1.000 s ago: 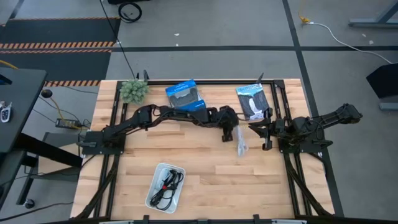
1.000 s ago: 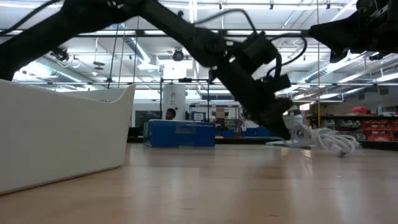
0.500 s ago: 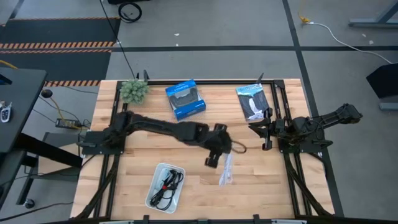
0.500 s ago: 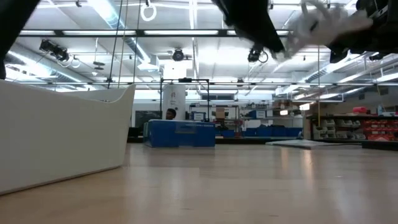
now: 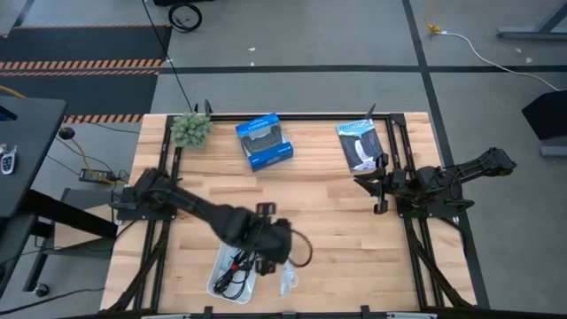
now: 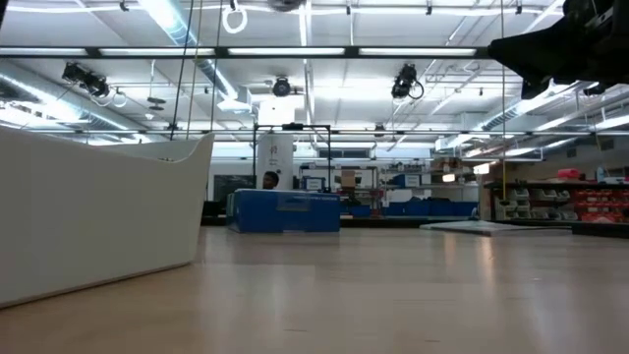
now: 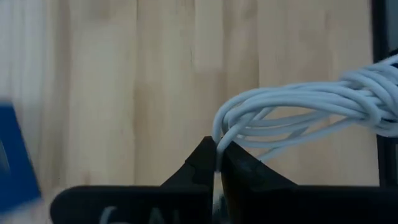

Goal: Pick and place USB-C Cables
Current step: Put the white charger cable into the bin

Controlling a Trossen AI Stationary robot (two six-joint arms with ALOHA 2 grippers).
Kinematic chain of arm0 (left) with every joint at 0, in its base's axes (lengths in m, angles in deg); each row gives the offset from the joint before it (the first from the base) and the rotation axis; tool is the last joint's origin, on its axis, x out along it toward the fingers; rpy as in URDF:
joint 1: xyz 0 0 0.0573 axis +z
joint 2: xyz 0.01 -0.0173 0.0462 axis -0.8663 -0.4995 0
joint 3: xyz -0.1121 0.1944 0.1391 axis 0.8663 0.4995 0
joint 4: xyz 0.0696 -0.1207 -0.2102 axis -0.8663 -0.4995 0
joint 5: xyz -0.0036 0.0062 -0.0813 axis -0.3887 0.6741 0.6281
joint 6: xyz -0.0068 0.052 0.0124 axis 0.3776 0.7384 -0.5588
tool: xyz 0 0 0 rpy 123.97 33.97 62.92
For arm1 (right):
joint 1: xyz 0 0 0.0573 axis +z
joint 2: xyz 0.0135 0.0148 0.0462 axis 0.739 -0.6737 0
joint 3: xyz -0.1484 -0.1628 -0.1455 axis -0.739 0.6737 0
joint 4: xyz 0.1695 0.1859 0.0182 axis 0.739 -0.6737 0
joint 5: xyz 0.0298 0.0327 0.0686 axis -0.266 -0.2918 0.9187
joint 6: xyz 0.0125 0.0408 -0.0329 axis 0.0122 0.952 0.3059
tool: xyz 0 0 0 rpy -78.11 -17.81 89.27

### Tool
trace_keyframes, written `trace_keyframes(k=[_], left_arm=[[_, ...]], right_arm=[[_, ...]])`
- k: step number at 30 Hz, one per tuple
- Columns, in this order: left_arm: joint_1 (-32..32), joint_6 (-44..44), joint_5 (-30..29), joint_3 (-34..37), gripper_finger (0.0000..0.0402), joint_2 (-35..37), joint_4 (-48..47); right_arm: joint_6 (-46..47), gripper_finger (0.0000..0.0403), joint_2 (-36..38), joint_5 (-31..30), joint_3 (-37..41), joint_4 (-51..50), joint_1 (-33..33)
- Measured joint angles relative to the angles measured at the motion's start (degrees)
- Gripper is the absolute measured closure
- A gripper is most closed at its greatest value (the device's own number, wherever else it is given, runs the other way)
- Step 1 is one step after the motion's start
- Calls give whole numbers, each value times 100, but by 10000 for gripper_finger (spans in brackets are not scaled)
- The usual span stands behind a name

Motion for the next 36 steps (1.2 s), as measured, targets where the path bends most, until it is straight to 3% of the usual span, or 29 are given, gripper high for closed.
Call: trace_keyframes(k=[3,7,13,19,24,27,36], left_arm=[[-361,-298,-6,2,385,-2,-459],[-818,253,-101,2,385,-2,-732],[-1259,814,-917,2,386,-4,-1362],[-1353,1097,-1364,2,387,-4,-2337],[-1252,1487,-1347,2,387,-5,-2490],[-1080,1473,-896,5,387,-7,-2478],[-895,1726,-482,745,388,178,-1814]], right_arm=[[-1,353,-2,-1,0,-8,-1],[-1,353,2,-2,0,-4,-1],[0,353,2,-1,0,-5,0],[0,353,2,-2,0,-5,-2],[-1,353,2,-2,0,-5,-2],[0,353,2,-2,0,-5,0],[0,353,2,-2,0,-5,0]])
